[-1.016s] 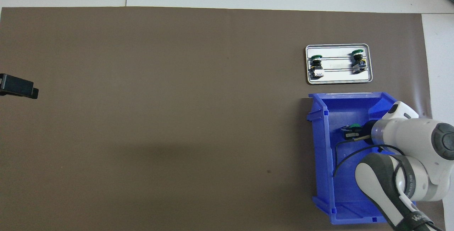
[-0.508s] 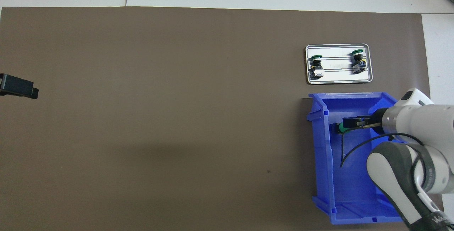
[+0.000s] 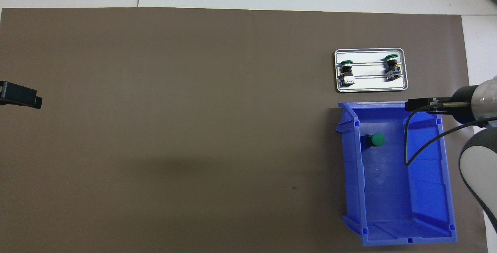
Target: Place and press button with both arms
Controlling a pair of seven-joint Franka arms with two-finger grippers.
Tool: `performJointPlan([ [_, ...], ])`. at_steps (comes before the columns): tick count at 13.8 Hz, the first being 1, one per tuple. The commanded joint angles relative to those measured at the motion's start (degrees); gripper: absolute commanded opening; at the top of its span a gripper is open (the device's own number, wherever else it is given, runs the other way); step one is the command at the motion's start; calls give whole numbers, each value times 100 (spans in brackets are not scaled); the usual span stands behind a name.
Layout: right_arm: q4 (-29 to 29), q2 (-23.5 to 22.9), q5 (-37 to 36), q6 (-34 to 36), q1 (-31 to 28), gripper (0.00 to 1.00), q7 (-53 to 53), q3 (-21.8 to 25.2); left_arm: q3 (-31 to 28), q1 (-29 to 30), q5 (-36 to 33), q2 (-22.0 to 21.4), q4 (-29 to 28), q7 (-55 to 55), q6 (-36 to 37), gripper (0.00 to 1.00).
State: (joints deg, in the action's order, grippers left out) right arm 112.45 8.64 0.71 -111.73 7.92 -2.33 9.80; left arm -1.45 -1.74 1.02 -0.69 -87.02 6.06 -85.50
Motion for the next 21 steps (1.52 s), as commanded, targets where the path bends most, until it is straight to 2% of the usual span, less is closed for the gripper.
performJointPlan([
  [1, -896, -117, -89, 947, -124, 100, -198, -49, 48, 59, -111, -142, -157, -17, 7, 100],
  [3, -1757, -274, -63, 1886, -160, 100, -197, -49, 48, 59, -111, -142, -157, -17, 7, 100],
  [5, -2357, -608, -27, 2330, -299, 100, -303, -22, 57, 59, -111, -142, -157, -17, 7, 100],
  [11, -1981, -574, -80, 2200, -379, 100, -251, -40, 48, 59, -111, -142, -157, -17, 7, 100],
  [16, -2218, -644, -483, 2190, -327, 100, -189, -259, 48, 59, -111, -142, -157, -17, 7, 100],
  [21, -2518, -662, -133, 2595, -353, 100, -207, -295, 57, 59, -111, -142, -157, -17, 7, 100],
])
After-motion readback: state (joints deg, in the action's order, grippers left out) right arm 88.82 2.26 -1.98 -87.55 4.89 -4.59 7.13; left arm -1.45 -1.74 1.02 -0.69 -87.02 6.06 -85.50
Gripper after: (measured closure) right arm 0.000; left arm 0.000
